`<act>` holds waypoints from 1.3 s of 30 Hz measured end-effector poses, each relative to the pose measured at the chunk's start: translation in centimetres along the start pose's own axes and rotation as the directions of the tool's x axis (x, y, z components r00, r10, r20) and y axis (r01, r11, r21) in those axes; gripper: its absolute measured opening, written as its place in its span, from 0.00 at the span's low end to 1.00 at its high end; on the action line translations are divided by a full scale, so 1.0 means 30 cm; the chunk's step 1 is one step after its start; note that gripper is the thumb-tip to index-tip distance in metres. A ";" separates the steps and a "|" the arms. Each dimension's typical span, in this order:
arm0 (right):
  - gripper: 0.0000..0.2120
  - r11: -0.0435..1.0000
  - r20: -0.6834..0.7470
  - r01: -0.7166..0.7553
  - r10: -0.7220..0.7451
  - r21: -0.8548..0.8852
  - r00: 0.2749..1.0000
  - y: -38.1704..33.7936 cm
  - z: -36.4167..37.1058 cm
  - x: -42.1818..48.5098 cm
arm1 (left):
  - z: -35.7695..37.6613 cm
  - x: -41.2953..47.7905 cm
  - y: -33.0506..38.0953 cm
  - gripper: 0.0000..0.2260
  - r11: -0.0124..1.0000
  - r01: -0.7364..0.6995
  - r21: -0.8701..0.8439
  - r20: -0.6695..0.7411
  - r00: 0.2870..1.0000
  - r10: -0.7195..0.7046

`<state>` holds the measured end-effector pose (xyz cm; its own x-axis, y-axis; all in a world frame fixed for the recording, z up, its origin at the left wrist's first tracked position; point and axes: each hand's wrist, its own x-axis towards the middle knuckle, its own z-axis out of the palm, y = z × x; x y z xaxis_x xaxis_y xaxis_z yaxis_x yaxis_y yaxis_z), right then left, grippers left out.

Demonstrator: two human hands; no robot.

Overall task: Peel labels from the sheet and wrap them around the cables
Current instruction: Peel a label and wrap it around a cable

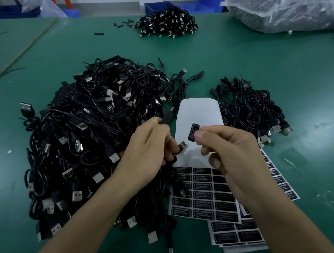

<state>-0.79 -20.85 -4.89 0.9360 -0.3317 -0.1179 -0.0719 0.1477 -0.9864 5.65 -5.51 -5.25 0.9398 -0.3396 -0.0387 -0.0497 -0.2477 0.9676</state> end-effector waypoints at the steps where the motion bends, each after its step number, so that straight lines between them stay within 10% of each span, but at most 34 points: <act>1: 0.01 0.997 0.023 -0.051 0.050 0.061 0.998 -0.004 -0.001 0.000 | 0.001 -0.001 0.001 0.14 1.000 -0.017 -0.006 0.000 1.000 0.017; 39: 0.09 0.989 -0.033 0.030 -0.035 -0.144 0.999 0.008 0.011 0.008 | 0.013 0.003 -0.024 0.13 0.981 -0.128 -0.146 0.037 0.990 0.135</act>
<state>-0.48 -20.58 -5.13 0.9261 -0.3671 -0.0869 -0.0928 0.0016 -0.9957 5.64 -5.71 -6.05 0.9111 -0.4037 0.0829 -0.1196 -0.0665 0.9906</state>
